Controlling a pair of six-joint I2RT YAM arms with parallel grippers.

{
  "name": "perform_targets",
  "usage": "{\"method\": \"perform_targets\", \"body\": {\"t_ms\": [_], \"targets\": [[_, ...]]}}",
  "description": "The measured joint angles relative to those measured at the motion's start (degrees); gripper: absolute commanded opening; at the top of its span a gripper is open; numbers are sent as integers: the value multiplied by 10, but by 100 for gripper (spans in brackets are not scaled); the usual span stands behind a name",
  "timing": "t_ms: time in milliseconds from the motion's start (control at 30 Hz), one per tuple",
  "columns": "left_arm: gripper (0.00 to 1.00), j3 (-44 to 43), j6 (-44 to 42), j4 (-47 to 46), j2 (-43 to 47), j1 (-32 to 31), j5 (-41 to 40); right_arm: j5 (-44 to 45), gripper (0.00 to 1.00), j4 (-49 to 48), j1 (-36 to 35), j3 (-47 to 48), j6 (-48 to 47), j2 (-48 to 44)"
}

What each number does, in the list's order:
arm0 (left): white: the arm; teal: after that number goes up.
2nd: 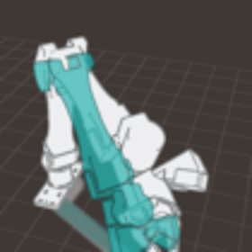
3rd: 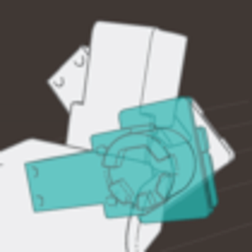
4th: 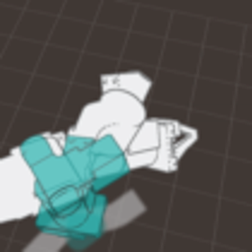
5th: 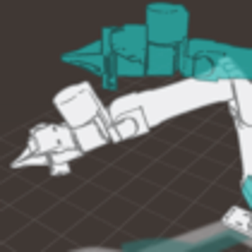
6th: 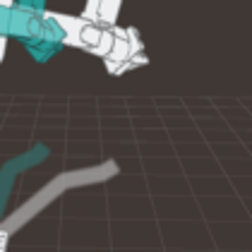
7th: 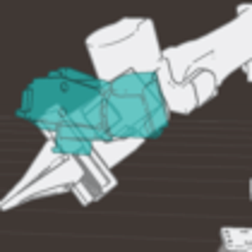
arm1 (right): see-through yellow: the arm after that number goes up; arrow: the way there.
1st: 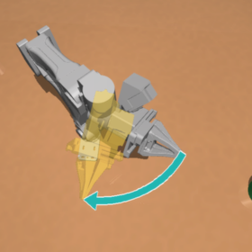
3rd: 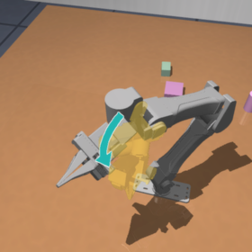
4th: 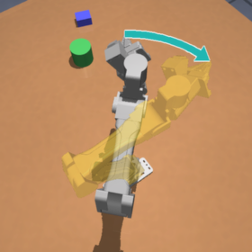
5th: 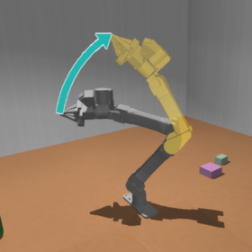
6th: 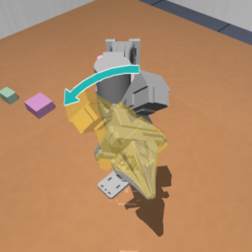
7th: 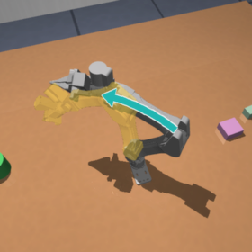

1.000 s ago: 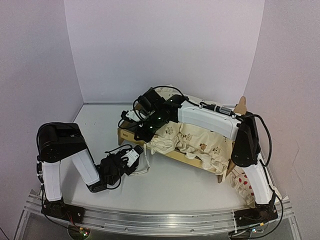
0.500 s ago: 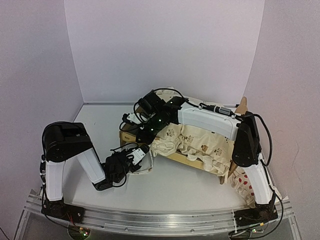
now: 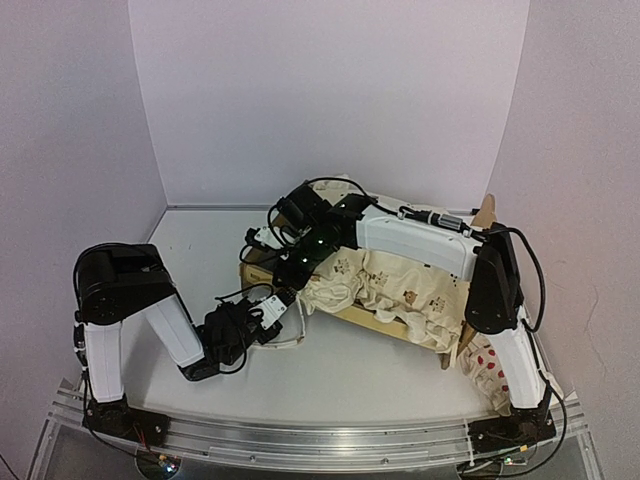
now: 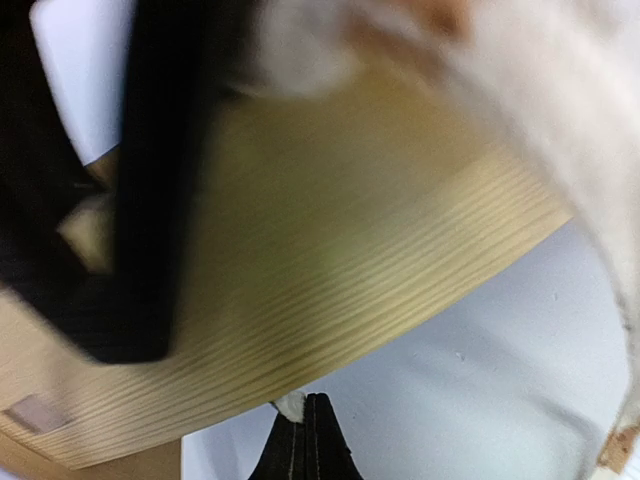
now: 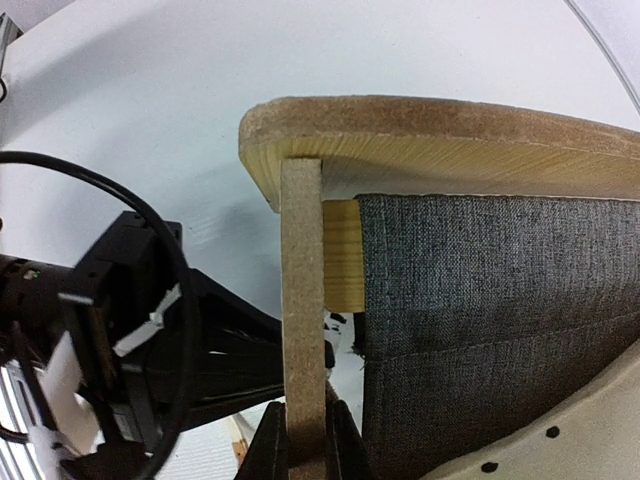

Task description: Set up the pet bed

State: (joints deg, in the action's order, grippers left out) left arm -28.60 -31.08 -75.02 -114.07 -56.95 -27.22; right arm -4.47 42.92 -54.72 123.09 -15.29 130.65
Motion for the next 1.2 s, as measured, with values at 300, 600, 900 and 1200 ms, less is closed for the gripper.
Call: {"method": "perform_targets", "body": {"t_ms": [300, 600, 900, 1200], "targets": [[0, 53, 62, 61, 110, -1, 42, 5, 0, -4, 2, 0, 7, 0], [0, 69, 131, 163, 163, -16, 60, 6, 0, -4, 7, 0, 15, 0], [0, 59, 262, 352, 268, -20, 77, 6, 0, -5, 13, 1, 21, 11], [0, 41, 390, 505, 310, -20, 80, 1, 1, -7, 13, 1, 21, 53]]}}
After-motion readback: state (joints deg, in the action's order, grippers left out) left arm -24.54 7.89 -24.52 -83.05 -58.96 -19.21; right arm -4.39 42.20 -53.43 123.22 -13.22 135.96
